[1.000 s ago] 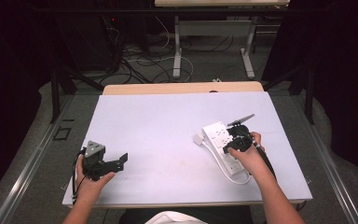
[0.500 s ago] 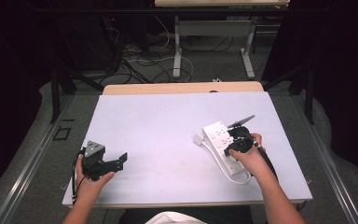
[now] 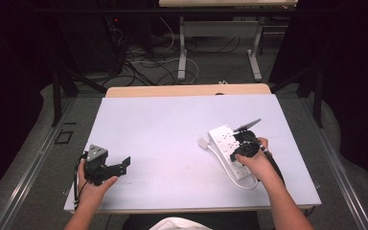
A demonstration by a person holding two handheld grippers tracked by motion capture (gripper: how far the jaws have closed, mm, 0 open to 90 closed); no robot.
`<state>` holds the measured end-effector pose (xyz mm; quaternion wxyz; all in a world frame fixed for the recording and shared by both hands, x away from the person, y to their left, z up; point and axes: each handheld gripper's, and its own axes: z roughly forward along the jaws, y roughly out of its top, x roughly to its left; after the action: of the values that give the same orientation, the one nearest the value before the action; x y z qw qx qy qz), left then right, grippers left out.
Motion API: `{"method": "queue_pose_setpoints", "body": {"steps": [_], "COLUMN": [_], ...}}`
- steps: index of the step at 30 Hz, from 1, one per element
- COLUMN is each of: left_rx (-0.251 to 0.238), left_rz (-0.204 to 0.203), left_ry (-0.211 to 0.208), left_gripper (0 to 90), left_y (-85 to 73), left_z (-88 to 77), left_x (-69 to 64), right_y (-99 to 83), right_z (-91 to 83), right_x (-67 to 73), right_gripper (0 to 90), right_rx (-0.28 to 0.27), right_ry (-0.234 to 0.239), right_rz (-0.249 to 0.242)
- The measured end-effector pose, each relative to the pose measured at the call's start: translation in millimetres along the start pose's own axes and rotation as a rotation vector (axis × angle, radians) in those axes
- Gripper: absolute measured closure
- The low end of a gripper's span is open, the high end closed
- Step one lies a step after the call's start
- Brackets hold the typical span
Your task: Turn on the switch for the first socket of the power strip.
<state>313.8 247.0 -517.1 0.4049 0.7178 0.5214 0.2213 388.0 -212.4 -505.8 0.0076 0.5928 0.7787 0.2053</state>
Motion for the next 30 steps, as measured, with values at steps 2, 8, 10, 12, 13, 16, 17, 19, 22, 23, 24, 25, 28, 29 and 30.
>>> {"method": "queue_pose_setpoints", "body": {"steps": [2,8,10,12,13,16,17,19,22,23,24,25,28,29,30], "left_rx": [0.0,0.001,0.003,0.0,-0.001,0.001,0.001,0.0,0.002,0.002,0.002,-0.002,0.001,0.001,-0.003], "left_rz": [-0.001,-0.001,0.003,0.001,0.001,-0.001,-0.001,-0.003,0.001,0.002,0.001,0.002,0.001,0.0,0.0], "left_ry": [0.0,0.002,0.002,0.004,0.004,0.005,0.007,0.01,0.015,0.017,0.019,0.018,0.022,0.023,0.025], "left_gripper": [8.3,8.3,8.3,8.3,8.4,8.6,8.9,9.0,9.4,9.4,9.5,9.6,9.7,9.8,9.9], "left_y": [0.0,-0.1,-0.1,-0.2,-0.2,-0.3,-0.3,-0.3,-0.3,-0.3,-0.3,-0.4,-0.4,-0.3,-0.2], "left_z": [0.0,-0.1,-0.3,0.2,0.4,0.4,0.3,0.0,-0.7,-0.8,-0.9,-0.7,-1.4,-1.6,-1.5], "left_x": [-0.1,-0.8,-0.6,-0.5,-0.4,-0.5,-0.6,-0.8,-0.6,-0.4,-0.1,0.4,1.3,1.5,1.6], "right_y": [-0.2,-0.4,-0.4,-0.3,-0.4,-0.5,-0.7,-0.9,-1.5,-1.5,-1.5,-1.6,-1.7,-1.5,-1.5], "right_z": [0.5,3.0,3.0,3.0,2.9,3.0,3.0,2.8,2.2,2.2,2.2,2.2,2.2,1.5,0.4], "right_x": [0.1,-1.8,-1.9,-1.8,-1.7,-1.2,-1.5,-2.5,-3.8,-3.8,-3.6,-3.2,-2.0,-2.3,-2.5], "right_gripper": [90.0,90.0,90.0,90.0,90.0,90.0,90.0,90.0,90.0,90.0,90.0,90.0,89.0,89.0,89.0], "right_rx": [-0.006,0.0,0.0,0.001,0.0,0.0,-0.002,-0.002,0.001,0.001,0.001,-0.003,-0.019,-0.022,-0.023], "right_ry": [0.003,0.0,0.0,-0.001,-0.002,-0.005,-0.004,0.002,0.005,0.005,0.005,0.005,-0.004,0.003,0.007], "right_rz": [0.004,0.004,0.004,0.004,0.003,0.008,0.011,0.009,0.013,0.013,0.014,0.014,0.008,0.008,0.016]}}
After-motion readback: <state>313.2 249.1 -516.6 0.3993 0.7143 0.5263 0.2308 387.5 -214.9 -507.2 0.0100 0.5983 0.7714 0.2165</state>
